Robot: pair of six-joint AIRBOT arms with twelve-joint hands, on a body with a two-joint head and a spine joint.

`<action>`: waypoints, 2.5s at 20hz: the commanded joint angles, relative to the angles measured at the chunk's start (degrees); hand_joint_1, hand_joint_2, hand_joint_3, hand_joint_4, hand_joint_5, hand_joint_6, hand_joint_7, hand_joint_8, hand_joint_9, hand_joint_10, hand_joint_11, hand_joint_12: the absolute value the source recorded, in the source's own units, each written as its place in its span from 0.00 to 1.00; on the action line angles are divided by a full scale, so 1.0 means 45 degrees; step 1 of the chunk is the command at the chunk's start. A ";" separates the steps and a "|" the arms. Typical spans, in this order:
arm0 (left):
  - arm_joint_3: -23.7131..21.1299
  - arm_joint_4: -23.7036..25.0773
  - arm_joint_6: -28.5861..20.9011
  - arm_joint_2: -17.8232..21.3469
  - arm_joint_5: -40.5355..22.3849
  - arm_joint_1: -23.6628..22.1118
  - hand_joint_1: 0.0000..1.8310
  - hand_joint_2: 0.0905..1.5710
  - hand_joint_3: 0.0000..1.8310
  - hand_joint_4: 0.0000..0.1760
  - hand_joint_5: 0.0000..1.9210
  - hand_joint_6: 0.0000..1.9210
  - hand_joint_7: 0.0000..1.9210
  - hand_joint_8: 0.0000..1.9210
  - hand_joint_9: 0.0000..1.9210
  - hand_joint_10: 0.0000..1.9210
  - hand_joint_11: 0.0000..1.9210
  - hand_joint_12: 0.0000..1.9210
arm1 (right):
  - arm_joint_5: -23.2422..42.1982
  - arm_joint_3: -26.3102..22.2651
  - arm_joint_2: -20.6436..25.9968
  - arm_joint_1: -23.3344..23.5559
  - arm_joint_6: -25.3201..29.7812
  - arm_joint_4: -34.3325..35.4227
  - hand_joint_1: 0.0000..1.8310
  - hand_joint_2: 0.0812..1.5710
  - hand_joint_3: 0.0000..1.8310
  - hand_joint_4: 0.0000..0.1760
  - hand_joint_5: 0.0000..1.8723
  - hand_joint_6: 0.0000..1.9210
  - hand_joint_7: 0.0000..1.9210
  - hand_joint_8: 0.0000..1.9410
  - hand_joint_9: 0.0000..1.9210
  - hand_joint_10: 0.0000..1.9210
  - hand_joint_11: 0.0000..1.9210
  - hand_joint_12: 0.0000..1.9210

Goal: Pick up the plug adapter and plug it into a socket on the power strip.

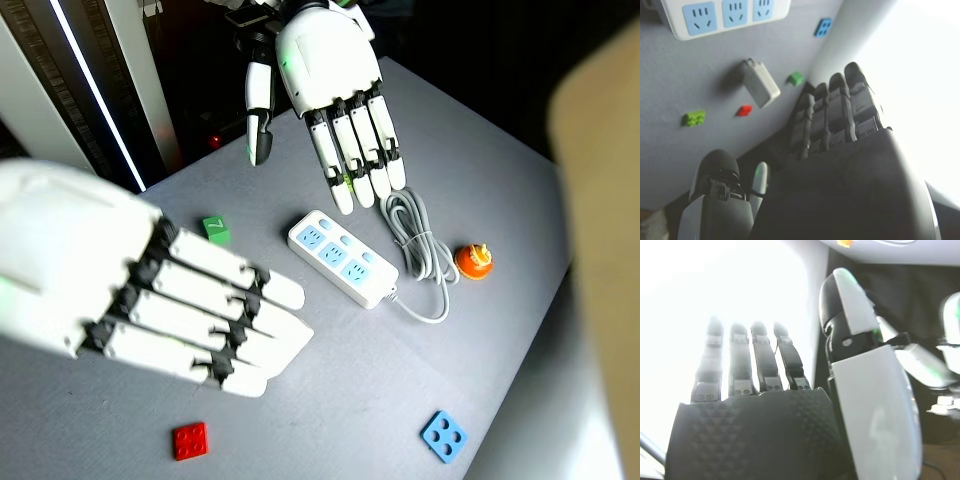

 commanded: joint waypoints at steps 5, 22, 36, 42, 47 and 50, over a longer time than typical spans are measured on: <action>-0.0504 -0.0090 0.0037 -0.1318 -0.2394 -0.0473 0.00 0.75 0.00 0.00 0.04 0.00 0.04 0.00 0.05 0.00 0.00 0.15 | -0.0391 0.1394 -0.1256 -0.0254 -0.0210 0.0924 0.60 0.77 0.00 0.00 0.05 0.00 0.03 0.00 0.04 0.00 0.00 0.18; -0.1287 -0.1069 -0.4120 -0.3787 -0.6948 0.0636 0.01 0.75 0.00 0.00 0.05 0.00 0.05 0.00 0.05 0.00 0.00 0.16 | -0.2239 0.4343 -0.3409 -0.0573 -0.0882 0.2558 0.57 0.78 0.00 0.00 0.05 0.00 0.04 0.00 0.05 0.00 0.00 0.22; -0.1070 -0.0220 -0.5229 -0.5722 -0.6905 0.1878 0.00 0.75 0.00 0.00 0.03 0.00 0.04 0.00 0.05 0.00 0.00 0.17 | -0.2668 0.5858 -0.5063 -0.1198 -0.0872 0.2564 0.59 0.78 0.00 0.00 0.06 0.00 0.04 0.00 0.05 0.00 0.00 0.23; -0.0737 -0.0220 -0.5527 -0.5958 -0.7338 0.2274 0.00 0.75 0.00 0.00 0.05 0.00 0.06 0.00 0.06 0.00 0.00 0.20 | -0.3007 0.6432 -0.5403 -0.1468 -0.0869 0.2564 0.58 0.77 0.00 0.00 0.07 0.00 0.05 0.00 0.05 0.00 0.00 0.22; -0.0164 0.0023 -0.5743 -0.5959 -0.6913 0.2454 0.00 0.75 0.00 0.00 0.05 0.00 0.06 0.00 0.06 0.00 0.00 0.20 | -0.3069 0.6789 -0.5661 -0.1465 -0.0840 0.2562 0.57 0.78 0.00 0.00 0.07 0.00 0.04 0.00 0.04 0.00 0.00 0.21; 0.0052 0.0247 -0.5743 -0.5962 -0.6582 0.2656 0.00 0.75 0.00 0.00 0.03 0.00 0.04 0.00 0.05 0.00 0.00 0.17 | -0.3109 0.6863 -0.5771 -0.1454 -0.0831 0.2562 0.54 0.80 0.00 0.00 0.06 0.00 0.04 0.00 0.04 0.00 0.00 0.20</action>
